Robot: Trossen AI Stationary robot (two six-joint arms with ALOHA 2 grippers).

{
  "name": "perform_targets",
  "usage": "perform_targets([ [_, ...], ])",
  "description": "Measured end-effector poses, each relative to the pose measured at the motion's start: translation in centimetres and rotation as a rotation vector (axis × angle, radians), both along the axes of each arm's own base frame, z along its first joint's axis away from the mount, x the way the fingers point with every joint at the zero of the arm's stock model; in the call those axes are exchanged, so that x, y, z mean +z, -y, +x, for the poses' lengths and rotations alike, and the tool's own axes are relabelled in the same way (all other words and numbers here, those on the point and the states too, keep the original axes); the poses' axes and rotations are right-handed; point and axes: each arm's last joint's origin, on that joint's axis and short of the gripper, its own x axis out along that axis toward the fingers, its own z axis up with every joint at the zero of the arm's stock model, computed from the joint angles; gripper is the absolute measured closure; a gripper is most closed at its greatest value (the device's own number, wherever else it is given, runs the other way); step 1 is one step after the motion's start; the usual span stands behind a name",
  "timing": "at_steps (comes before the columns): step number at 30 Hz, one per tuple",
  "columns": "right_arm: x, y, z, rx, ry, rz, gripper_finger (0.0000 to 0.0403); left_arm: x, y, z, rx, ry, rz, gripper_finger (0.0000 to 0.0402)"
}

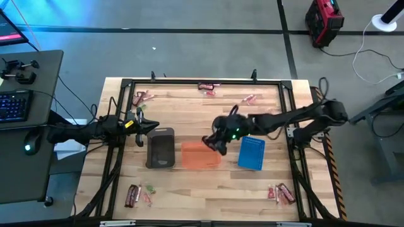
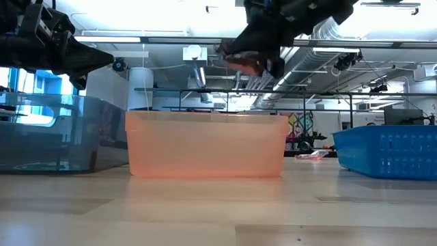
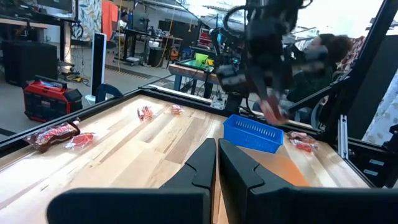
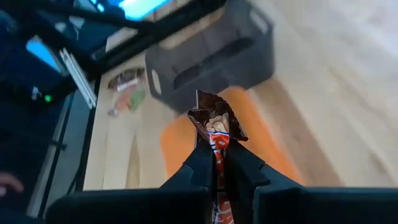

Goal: Sort candy by brand, put in halloween buckets
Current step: Put the brown chocolate into the orange bin

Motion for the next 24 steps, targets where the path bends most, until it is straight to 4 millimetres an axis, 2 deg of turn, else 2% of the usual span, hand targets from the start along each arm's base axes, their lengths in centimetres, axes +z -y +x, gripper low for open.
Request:
perform_targets([
  [4, -1.6, -1.6, 1.1, 0.035, -0.004, -0.002, 0.039, 0.0, 0.0, 0.0, 0.0, 0.0, 0.0, 0.0394],
  [7, -2.3, -2.3, 1.9, -0.015, -0.023, -0.026, 0.0377, 0.0, 0.0, 0.0, 0.0, 0.0, 0.0, 0.0394],
  [15, -2.8, -2.8, 4.5, -0.047, -0.194, -0.119, 0.0281, 0.0, 0.0, 0.0, 0.0, 0.0, 0.0, 0.0394],
  [17, -2.1, -2.9, 5.1, -0.043, -0.224, -0.121, 0.0258, 0.0, 0.0, 0.0, 0.0, 0.0, 0.0, 0.0394],
  [20, 0.1, -2.6, 5.7, -0.037, -0.224, -0.117, 0.0234, 0.0, 0.0, 0.0, 0.0, 0.0, 0.0, 0.0394],
  [24, 3.1, -0.3, 6.1, -0.094, -0.265, -0.109, 0.0223, 0.0, 0.0, 0.0, 0.0, 0.0, 0.0, 0.0394],
])
